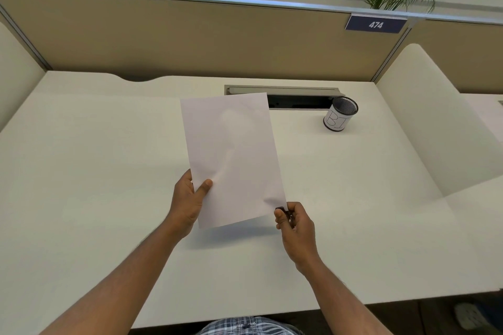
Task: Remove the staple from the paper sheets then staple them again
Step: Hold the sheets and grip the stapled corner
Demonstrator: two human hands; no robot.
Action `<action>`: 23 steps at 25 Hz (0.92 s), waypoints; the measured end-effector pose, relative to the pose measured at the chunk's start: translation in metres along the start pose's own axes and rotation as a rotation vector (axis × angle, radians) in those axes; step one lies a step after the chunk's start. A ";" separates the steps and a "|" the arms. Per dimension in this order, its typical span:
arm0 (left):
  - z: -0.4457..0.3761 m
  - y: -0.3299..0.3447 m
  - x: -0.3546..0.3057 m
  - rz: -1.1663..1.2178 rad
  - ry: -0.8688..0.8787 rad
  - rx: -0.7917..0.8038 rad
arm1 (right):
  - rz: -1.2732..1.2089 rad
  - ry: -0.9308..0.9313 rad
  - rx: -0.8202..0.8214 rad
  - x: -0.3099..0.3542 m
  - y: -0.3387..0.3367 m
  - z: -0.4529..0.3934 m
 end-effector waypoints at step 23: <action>-0.003 0.003 0.000 -0.001 -0.006 -0.003 | 0.078 0.006 -0.071 -0.001 0.002 -0.004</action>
Point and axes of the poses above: each hand's wrist, its own z-axis away from the middle knuckle, its own y-axis out of the palm, x = y × z, the point moved 7 cm from there along -z, towards the middle knuckle, and after that the axes turned 6 degrees about -x, right-handed, at the moved point
